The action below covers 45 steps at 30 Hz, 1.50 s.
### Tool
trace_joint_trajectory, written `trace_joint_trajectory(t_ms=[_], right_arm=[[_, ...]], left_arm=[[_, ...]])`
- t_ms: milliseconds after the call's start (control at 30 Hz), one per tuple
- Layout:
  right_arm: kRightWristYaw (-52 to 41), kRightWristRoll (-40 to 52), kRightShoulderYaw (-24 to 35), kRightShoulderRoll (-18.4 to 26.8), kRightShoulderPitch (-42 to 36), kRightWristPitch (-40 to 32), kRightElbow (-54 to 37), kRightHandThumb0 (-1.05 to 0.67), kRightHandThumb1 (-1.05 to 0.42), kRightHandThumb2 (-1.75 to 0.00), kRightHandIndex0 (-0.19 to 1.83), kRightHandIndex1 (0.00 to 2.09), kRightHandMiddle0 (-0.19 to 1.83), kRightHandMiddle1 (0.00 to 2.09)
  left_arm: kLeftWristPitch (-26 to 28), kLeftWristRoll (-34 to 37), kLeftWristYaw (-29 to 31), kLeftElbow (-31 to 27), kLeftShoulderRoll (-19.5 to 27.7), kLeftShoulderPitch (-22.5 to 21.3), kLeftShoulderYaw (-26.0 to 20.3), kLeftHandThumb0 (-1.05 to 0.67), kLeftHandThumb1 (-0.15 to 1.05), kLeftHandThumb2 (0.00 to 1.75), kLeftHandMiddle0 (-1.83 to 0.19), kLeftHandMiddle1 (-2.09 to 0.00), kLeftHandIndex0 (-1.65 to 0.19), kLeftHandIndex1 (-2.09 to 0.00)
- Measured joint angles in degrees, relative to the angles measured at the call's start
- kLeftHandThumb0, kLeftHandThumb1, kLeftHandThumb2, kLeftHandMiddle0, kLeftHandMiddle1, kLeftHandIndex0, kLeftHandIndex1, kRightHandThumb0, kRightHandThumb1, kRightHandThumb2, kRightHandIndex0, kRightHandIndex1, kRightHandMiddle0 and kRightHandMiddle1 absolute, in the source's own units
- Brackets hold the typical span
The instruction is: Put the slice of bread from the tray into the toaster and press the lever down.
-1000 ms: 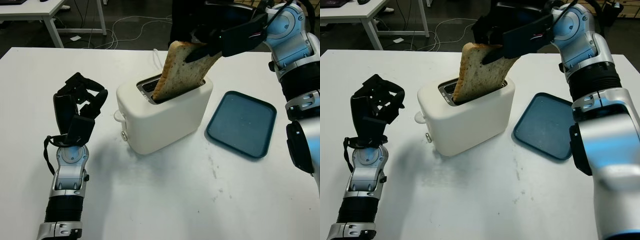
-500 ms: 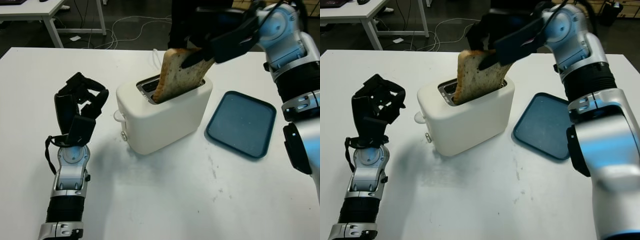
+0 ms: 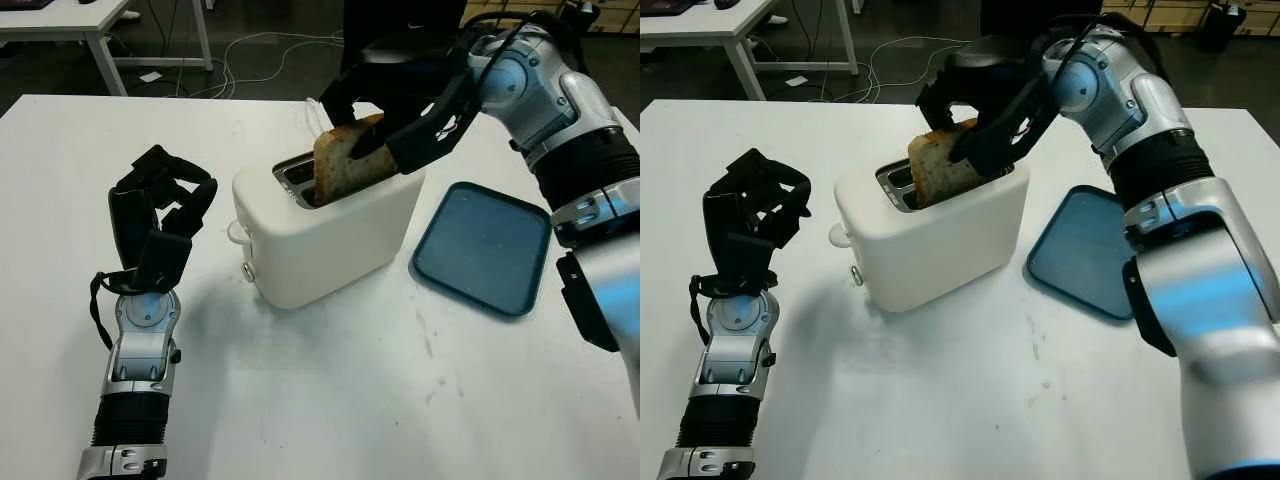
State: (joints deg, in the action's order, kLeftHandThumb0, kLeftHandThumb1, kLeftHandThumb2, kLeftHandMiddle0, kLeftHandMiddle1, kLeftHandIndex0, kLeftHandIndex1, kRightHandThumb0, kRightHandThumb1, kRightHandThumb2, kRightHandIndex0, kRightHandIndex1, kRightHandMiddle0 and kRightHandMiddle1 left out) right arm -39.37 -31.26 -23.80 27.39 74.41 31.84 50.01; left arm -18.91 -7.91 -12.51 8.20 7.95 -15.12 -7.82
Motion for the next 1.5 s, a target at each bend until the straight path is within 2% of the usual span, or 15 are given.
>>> trace_joint_trajectory(t_ms=[33,67,133,233,367,500,600,733,833,1000,1133,1233,1367,1500], right_arm=[[-1.0,0.2,0.0,0.0,0.0,-0.5,0.0,-0.85,-0.92,-0.17,0.84,0.81,0.77,0.57],[-2.0,0.6,0.1,0.0,0.0,-0.6,-0.1,-0.85,-0.92,-0.17,0.83,0.68,0.77,0.43],[-2.4,1.2,0.3,0.2,0.0,-0.5,-0.6,-0.83,-0.92,-0.17,0.69,0.51,0.71,0.25],[-2.4,1.4,0.8,0.6,0.0,-0.1,-0.8,-0.81,-0.92,-0.15,0.57,0.44,0.65,0.15],[-2.4,3.3,2.8,1.2,0.0,-0.5,-1.9,-0.78,-0.92,-0.15,0.47,0.43,0.62,0.09],[-2.5,3.9,4.6,2.4,0.0,-2.4,-4.0,-0.76,-0.92,-0.07,0.45,0.45,0.64,0.07],[-1.9,5.8,6.7,3.2,0.0,-3.2,-5.3,-0.72,-0.88,-0.02,0.48,0.49,0.70,0.08],[2.1,8.8,10.8,3.9,-0.5,-3.5,-7.3,-0.64,-0.91,-0.01,0.51,0.61,0.77,0.09],[8.6,11.6,14.7,3.8,-2.6,-3.5,-9.4,-0.58,-0.92,-0.01,0.65,0.69,0.85,0.12],[24.0,12.9,21.1,3.6,-11.6,0.1,-12.0,-0.42,-0.92,-0.09,0.71,0.80,0.91,0.13],[34.2,13.0,23.8,2.7,-23.5,4.4,-13.4,-0.33,-0.92,-0.12,0.79,0.72,0.91,0.08],[39.0,12.3,23.9,1.4,-33.0,5.6,-14.1,-0.35,-0.92,-0.19,0.76,0.73,0.90,0.05],[45.0,11.8,24.2,-2.1,-44.2,5.5,-18.3,-0.36,-0.92,-0.27,0.65,0.87,0.88,0.02],[53.0,9.7,25.1,-6.2,-52.5,4.3,-22.7,-0.38,-0.92,-0.32,0.69,0.80,0.89,0.01]], left_arm=[[0.0,0.0,0.0,0.0,0.0,0.0,0.0,-1.00,0.92,0.18,-0.94,-1.52,-0.82,-1.28],[0.0,0.0,0.0,0.0,0.0,0.0,0.0,-1.00,0.92,0.18,-0.94,-1.52,-0.82,-1.28],[0.0,0.0,0.0,0.0,0.0,0.0,0.0,-1.00,0.92,0.18,-0.94,-1.52,-0.82,-1.28],[0.0,0.1,0.1,0.0,0.0,0.0,0.0,-1.01,0.92,0.18,-0.94,-1.53,-0.82,-1.28],[0.0,0.1,0.1,0.0,0.0,0.0,0.0,-1.01,0.92,0.18,-0.94,-1.53,-0.83,-1.28],[0.0,0.1,0.1,0.0,0.0,0.0,0.0,-1.01,0.92,0.18,-0.94,-1.53,-0.83,-1.28],[0.0,0.1,0.1,0.0,0.0,0.0,0.0,-1.01,0.92,0.19,-0.94,-1.53,-0.83,-1.29],[0.0,0.0,0.1,0.0,0.1,0.0,0.0,-1.00,0.92,0.20,-0.93,-1.53,-0.82,-1.28],[0.0,0.0,0.1,0.0,0.1,0.0,0.0,-1.01,0.92,0.19,-0.94,-1.53,-0.83,-1.28],[0.0,0.0,0.1,0.0,0.1,0.0,0.0,-1.00,0.92,0.18,-0.94,-1.52,-0.83,-1.28],[0.0,0.0,0.6,0.1,0.4,-0.1,0.0,-1.00,0.92,0.19,-0.94,-1.52,-0.83,-1.28],[0.0,0.0,1.1,0.3,1.1,-0.2,0.0,-1.01,0.92,0.20,-0.95,-1.51,-0.83,-1.28],[0.0,-0.1,1.3,0.4,1.9,-0.3,0.0,-1.01,0.92,0.20,-0.95,-1.51,-0.83,-1.28],[-0.1,0.0,1.9,0.4,2.3,-0.3,0.0,-0.99,0.92,0.18,-0.95,-1.51,-0.83,-1.27]])
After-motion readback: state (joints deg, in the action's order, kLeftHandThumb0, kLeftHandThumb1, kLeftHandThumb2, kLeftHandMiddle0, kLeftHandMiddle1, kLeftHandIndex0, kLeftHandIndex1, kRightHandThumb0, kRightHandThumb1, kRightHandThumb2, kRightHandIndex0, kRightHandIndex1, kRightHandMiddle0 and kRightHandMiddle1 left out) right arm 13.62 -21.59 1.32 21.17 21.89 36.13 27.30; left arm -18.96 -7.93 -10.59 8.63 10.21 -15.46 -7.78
